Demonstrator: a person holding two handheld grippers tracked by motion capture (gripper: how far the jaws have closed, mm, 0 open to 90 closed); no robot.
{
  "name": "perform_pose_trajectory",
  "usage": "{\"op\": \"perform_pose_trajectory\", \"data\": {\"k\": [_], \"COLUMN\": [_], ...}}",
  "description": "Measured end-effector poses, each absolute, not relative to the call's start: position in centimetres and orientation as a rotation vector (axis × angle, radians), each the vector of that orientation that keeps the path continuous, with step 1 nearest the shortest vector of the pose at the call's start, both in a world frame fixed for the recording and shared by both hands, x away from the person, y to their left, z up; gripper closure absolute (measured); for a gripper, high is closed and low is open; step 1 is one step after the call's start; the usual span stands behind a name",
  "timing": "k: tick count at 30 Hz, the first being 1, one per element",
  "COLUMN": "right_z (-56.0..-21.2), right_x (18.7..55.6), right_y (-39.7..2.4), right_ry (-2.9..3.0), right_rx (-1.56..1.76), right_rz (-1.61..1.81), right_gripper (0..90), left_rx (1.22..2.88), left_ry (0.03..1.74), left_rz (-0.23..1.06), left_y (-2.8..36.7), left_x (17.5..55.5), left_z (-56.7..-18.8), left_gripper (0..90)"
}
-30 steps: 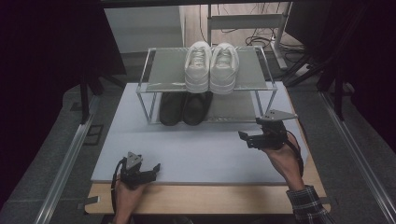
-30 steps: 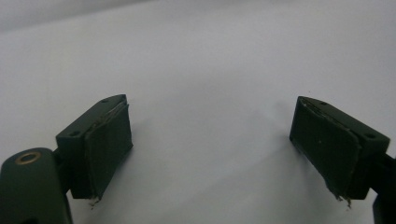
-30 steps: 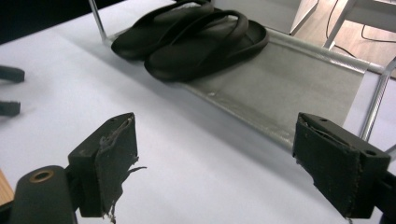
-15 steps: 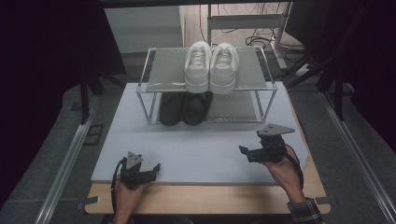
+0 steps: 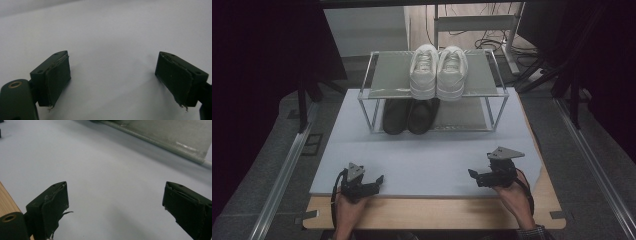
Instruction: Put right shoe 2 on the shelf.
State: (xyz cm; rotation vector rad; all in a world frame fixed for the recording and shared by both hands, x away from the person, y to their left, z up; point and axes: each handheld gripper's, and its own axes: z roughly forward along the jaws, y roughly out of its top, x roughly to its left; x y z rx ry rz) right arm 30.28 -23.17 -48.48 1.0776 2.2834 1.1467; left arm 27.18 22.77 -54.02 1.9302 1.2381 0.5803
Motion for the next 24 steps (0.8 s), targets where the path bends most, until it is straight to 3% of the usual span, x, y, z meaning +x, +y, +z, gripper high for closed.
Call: {"op": "perform_pose_trajectory", "data": {"k": [14,24], "right_z": [-52.9,-53.8], "right_x": [29.2,28.7], "right_y": [-23.0,-23.1], "right_ry": [2.299,2.217], "right_rx": [1.102,1.113], "right_rz": [1.064,1.143], "right_gripper": [5.6,4.0], "left_rx": [1.929,1.93], "left_ry": [1.24,1.24], "left_rz": [0.582,0.58], "left_y": [22.8,22.7], "left_x": [27.2,27.2], "left_z": [-54.0,-54.0], "left_gripper": [12.5,12.5]}}
